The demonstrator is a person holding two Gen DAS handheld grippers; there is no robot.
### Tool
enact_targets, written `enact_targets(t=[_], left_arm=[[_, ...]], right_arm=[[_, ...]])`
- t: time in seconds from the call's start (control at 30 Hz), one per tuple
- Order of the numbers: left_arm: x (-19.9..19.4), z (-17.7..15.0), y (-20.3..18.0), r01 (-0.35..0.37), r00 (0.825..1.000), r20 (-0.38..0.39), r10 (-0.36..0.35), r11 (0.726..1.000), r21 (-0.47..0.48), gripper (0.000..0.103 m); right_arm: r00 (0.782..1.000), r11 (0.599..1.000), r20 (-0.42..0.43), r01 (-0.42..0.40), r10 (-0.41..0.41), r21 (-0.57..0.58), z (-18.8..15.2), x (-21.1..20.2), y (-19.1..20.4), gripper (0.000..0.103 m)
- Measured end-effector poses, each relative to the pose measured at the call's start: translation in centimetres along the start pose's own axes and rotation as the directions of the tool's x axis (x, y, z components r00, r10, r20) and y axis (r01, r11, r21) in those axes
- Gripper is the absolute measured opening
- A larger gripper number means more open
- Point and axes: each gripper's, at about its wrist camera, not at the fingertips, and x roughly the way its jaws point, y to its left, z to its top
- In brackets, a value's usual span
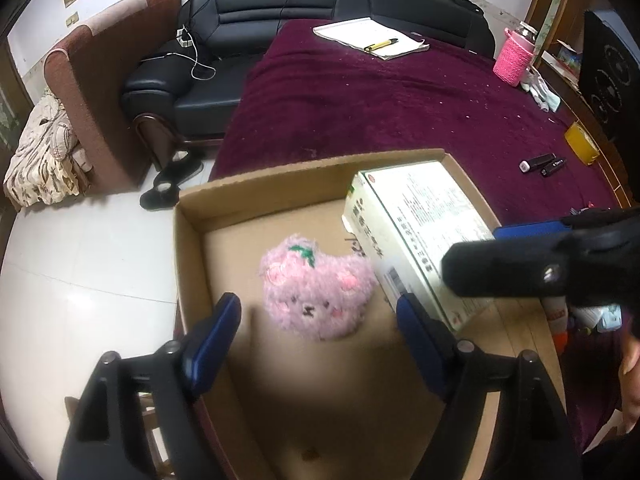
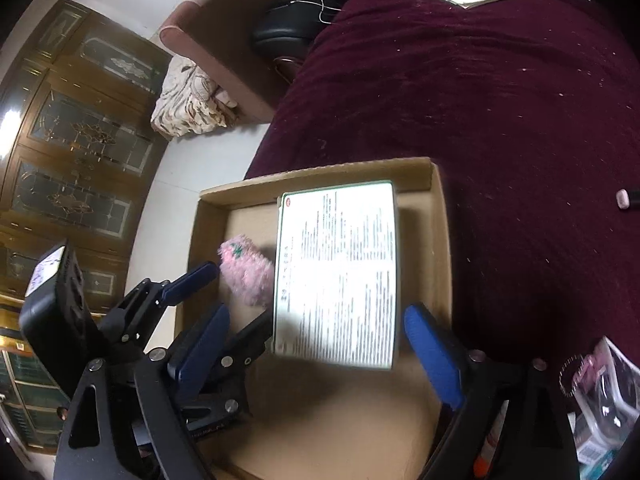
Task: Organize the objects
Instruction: 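Grasp the clear pencil case with the left gripper and foam block with the right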
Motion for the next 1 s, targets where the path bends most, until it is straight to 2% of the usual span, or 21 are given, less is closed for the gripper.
enact_targets(t=[0.17, 0.23, 0.4, 0.6, 0.73, 0.8, 0.83, 0.87, 0.93, 1.0], left_arm=[[-1.7, -1.3, -0.8, 0.01, 1.0, 0.02, -0.009, 1.0, -0.021, 0.079], [-2.7, -1.9, -1.5, 0.034, 0.999, 0.039, -0.033, 0.999, -0.033, 0.079], [-5.3, -3.3, -4.2, 0.091, 0.993, 0.081, -0.088, 0.995, -0.035, 0.079], [-6.1, -3.5, -10.0, 0.152, 0.985, 0.077, -0.156, 0.987, 0.057, 0.079], [-5.7, -2.8, -15.1, 0.168, 0.981, 0.06, -0.183, 0.967, 0.191, 0.079], [-5.8, -2.4, -18.3, 0.149, 0.982, 0.064, -0.178, 0.936, 0.319, 0.079], [-5.8, -2.3, -19.8, 0.125, 0.983, 0.073, -0.166, 0.913, 0.388, 0.079], [-5.8, -2.2, -21.4, 0.101, 0.984, 0.084, -0.158, 0.877, 0.469, 0.079], [-5.3, -2.1, -24.4, 0.032, 0.985, 0.111, -0.13, 0.776, 0.63, 0.079], [-4.5, -1.9, -26.5, 0.008, 0.99, 0.089, -0.109, 0.676, 0.737, 0.079]], right_arm=[[0.999, 0.999, 0.021, -0.034, 0.034, -0.004, -2.4, -2.4, -0.5, 0.093], [0.999, 0.999, 0.033, -0.042, 0.043, -0.01, -3.7, -3.7, -1.1, 0.093], [0.996, 1.0, 0.093, -0.005, 0.006, -0.009, -7.4, -7.7, -4.3, 0.093], [0.982, 0.993, 0.185, 0.009, -0.031, 0.119, -10.7, -13.9, -10.9, 0.093], [0.971, 0.975, 0.227, 0.02, -0.071, 0.22, -13.6, -17.5, -15.8, 0.093], [0.967, 0.966, 0.238, 0.029, -0.092, 0.255, -15.0, -18.9, -17.6, 0.093], [0.964, 0.961, 0.244, 0.035, -0.105, 0.275, -15.8, -19.5, -18.5, 0.093], [0.962, 0.956, 0.248, 0.038, -0.114, 0.292, -16.5, -20.1, -19.3, 0.093], [0.959, 0.948, 0.254, 0.041, -0.126, 0.315, -17.6, -21.2, -20.6, 0.093], [0.955, 0.942, 0.261, 0.05, -0.142, 0.332, -18.7, -22.2, -21.7, 0.093]])
